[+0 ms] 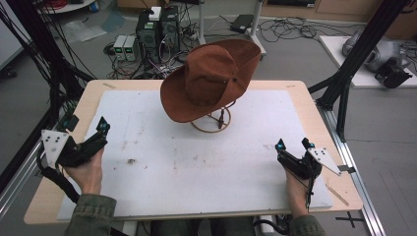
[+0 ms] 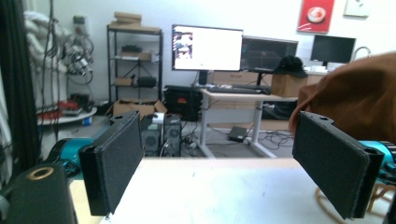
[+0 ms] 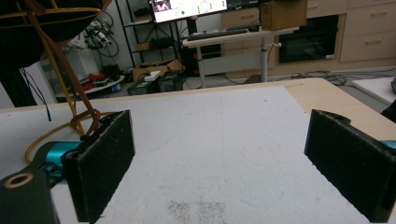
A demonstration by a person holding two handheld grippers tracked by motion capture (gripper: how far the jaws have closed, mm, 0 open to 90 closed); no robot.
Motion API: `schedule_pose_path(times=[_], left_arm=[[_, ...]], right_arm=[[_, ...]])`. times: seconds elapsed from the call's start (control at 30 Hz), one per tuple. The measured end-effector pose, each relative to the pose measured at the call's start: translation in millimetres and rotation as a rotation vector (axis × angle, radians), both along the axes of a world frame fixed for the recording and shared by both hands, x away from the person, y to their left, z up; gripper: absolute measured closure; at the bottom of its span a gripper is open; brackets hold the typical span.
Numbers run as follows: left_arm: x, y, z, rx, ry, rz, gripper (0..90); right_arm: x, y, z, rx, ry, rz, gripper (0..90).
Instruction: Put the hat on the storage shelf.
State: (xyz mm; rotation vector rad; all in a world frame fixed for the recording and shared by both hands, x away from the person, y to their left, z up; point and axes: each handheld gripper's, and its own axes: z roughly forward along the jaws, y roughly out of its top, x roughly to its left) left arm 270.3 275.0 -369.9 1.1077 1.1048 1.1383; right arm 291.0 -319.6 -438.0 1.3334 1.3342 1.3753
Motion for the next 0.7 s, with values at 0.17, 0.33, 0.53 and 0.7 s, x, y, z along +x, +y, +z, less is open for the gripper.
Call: schedule_pose_path(times=[0.17,0.33,0.53,0.7], left_arm=[[-12.7,-1.7,-34.7,0.001,0.044,0.024,16.5],[-22.3,-1.6,-62.4,0.003,0.114,0.011,16.5],[-25.0,2.3,-67.4,0.002,0.134,0.009,16.5],[-25.1,-0.1,-66.8,0.003,0.123,0.007,16.5]], right_arm=[[-0.1,1.5,-3.0,-0.026,0.003,-0.008,7.8],[-0.3,2.8,-5.2,-0.033,0.001,-0.01,7.7],[-0.7,3.1,-6.1,-0.023,-0.001,-0.016,7.7],[-1.5,2.6,-6.2,-0.016,0.004,-0.018,7.8]])
